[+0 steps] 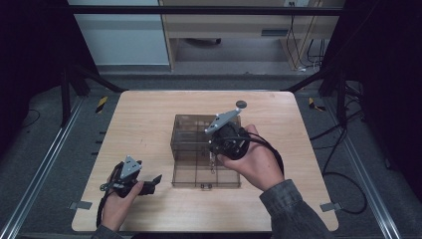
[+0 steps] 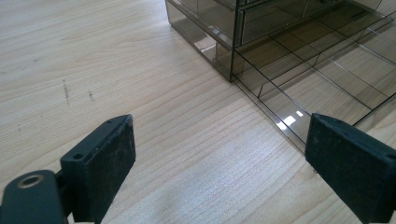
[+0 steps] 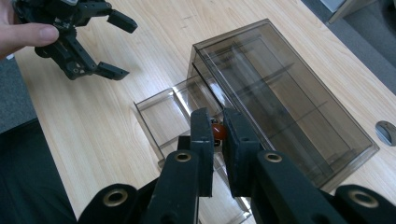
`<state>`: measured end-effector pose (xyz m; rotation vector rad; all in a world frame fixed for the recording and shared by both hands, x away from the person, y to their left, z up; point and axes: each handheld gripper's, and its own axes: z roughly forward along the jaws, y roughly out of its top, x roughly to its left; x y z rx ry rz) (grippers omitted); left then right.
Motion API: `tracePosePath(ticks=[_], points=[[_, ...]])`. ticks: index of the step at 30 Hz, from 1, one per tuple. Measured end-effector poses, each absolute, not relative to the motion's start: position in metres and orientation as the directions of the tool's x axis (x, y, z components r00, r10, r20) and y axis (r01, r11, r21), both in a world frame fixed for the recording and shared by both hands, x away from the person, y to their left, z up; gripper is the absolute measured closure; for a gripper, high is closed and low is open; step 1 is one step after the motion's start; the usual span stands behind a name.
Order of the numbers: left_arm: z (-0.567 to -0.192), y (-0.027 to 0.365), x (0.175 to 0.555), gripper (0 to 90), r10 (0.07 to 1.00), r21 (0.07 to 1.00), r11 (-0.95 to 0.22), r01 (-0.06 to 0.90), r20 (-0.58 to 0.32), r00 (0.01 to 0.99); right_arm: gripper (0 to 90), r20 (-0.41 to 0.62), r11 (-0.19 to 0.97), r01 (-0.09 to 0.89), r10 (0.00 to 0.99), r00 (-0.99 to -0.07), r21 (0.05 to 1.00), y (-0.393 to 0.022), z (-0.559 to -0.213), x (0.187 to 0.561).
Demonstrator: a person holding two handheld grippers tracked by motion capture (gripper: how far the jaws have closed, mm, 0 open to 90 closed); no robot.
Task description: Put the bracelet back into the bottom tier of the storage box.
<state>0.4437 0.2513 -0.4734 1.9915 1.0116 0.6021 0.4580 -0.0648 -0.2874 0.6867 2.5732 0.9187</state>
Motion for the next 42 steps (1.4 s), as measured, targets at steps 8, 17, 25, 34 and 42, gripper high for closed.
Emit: tracePosePath(ticks=[8,17,25,34,42], points=[[-0.473,0.251,0.444,8.4,0.823,0.825,-0.355,0.44,0.052,0.566,83.7,-0.126,0.676,0.329,0.531,-0.838,0.659,-0.057,-0.292,0.46],[-0.473,0.251,0.444,8.4,0.824,0.825,-0.354,0.441,0.052,0.565,83.7,-0.118,0.675,0.329,0.525,-0.843,0.66,-0.05,-0.297,0.462],[-0.473,0.252,0.444,8.4,0.824,0.824,-0.355,0.441,0.053,0.564,83.7,-0.107,0.676,0.33,0.518,-0.849,0.659,-0.042,-0.302,0.464],[-0.473,0.252,0.444,7.9,0.823,0.822,-0.358,0.443,0.054,0.565,83.7,-0.096,0.674,0.334,0.516,-0.851,0.659,-0.038,-0.308,0.466],[-0.473,0.253,0.444,7.9,0.824,0.823,-0.357,0.443,0.054,0.564,83.7,-0.089,0.678,0.347,0.52,-0.85,0.648,-0.037,-0.314,0.468]])
